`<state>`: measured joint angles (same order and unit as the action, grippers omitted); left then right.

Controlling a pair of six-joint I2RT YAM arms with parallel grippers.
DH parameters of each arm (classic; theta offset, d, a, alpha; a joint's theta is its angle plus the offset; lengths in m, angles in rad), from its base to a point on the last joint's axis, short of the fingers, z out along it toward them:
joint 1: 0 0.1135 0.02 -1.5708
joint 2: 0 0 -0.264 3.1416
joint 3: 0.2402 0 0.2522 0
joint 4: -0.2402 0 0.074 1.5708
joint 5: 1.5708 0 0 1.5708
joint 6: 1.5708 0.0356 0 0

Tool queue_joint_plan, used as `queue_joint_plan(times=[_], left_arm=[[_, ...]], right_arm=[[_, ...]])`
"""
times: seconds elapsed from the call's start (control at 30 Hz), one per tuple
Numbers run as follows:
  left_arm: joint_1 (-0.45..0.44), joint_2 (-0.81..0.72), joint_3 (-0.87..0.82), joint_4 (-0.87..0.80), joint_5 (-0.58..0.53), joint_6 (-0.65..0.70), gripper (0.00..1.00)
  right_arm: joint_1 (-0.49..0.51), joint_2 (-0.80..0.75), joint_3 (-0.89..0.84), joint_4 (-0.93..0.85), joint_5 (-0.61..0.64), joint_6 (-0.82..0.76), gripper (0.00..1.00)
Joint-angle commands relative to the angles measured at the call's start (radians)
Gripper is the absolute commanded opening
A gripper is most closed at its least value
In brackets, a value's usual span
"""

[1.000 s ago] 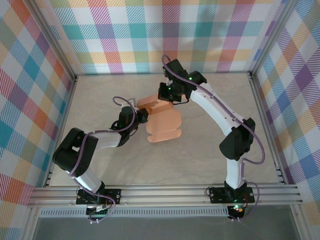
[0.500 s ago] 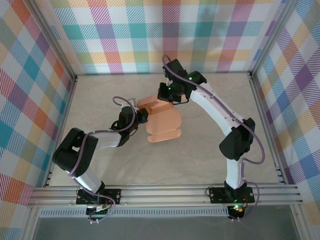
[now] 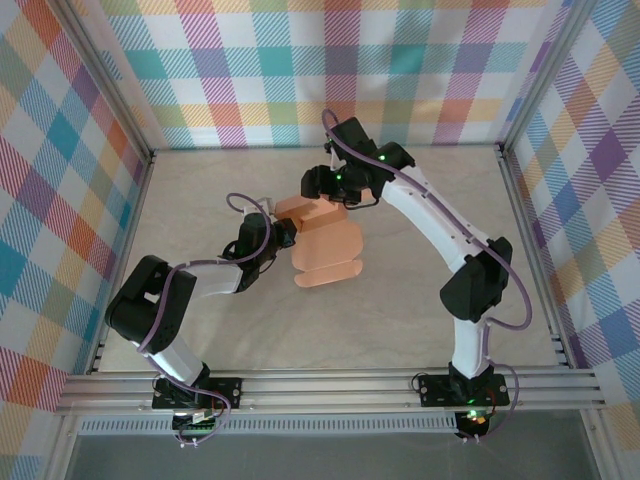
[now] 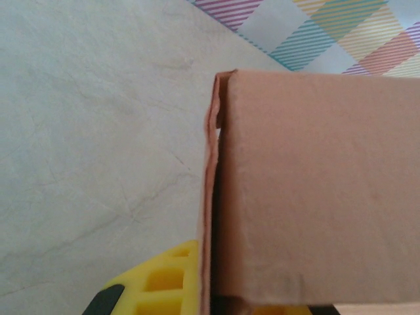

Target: Fold the paper box

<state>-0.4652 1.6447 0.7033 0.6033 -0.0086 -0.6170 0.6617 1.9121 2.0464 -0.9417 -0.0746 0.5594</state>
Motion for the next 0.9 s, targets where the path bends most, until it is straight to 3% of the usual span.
queue_joint_plan(times=[0.0,0.13,0.23,0.37,0.5,0.6,0.87], left_arm=[[0.020,0.025,0.036,-0.045,0.031,-0.034,0.00],[0.033,0.032,0.058,-0.095,0.066,-0.027,0.00],[0.037,0.020,0.057,-0.103,0.099,-0.004,0.00],[0.042,0.006,0.065,-0.119,0.159,0.026,0.00],[0.042,0.005,0.069,-0.107,0.224,0.053,0.00],[0.043,0.009,0.078,-0.096,0.262,0.054,0.00],[0.042,0.027,0.096,-0.080,0.309,0.029,0.00]], right_arm=[[-0.012,-0.110,-0.055,0.061,-0.039,-0.094,0.77],[-0.069,-0.244,-0.229,0.193,-0.045,-0.110,0.82],[-0.167,-0.347,-0.385,0.297,-0.101,-0.080,0.81],[-0.350,-0.423,-0.555,0.425,-0.308,-0.053,0.78],[-0.461,-0.407,-0.617,0.476,-0.449,-0.071,0.72],[-0.494,-0.364,-0.616,0.491,-0.527,-0.098,0.61],[-0.491,-0.272,-0.618,0.522,-0.691,-0.142,0.50]])
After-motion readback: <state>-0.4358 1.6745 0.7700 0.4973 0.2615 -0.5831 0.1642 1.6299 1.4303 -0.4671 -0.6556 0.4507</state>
